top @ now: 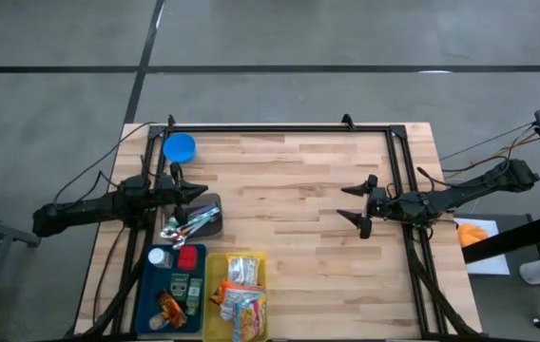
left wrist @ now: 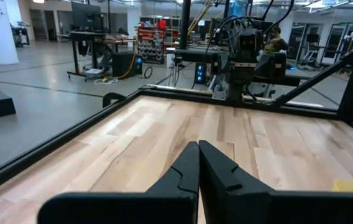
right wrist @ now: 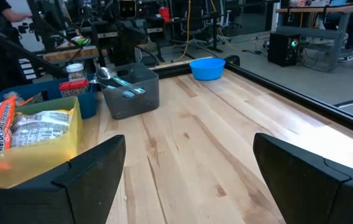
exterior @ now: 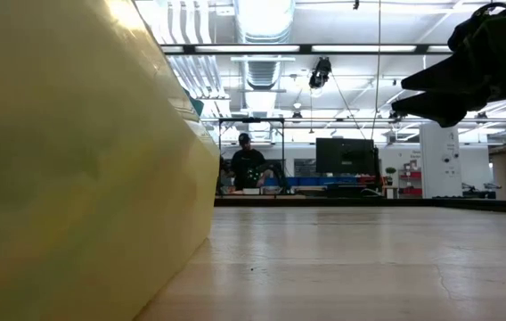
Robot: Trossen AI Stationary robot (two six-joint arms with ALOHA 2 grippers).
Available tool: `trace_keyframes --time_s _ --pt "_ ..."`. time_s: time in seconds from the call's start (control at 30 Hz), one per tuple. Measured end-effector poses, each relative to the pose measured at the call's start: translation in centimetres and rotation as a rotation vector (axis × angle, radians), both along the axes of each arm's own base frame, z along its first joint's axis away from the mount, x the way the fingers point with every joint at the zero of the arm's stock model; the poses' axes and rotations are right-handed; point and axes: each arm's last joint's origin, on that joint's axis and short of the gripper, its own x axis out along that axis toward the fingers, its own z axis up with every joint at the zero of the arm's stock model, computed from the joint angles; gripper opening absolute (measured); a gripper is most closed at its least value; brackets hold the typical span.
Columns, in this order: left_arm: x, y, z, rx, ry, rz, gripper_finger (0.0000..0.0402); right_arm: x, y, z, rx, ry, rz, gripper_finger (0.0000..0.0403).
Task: Pick & Place Food Item
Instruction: Return to Home Position
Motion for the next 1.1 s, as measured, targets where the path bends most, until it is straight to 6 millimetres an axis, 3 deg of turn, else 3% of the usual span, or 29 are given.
trace_keyframes --time_s 1.1 --pt "0.0 0.0 -0.01 0.0 0.0 0.0 0.0002 0.0 0.0 0.0 0.025 -0.007 -0.003 0.0351"
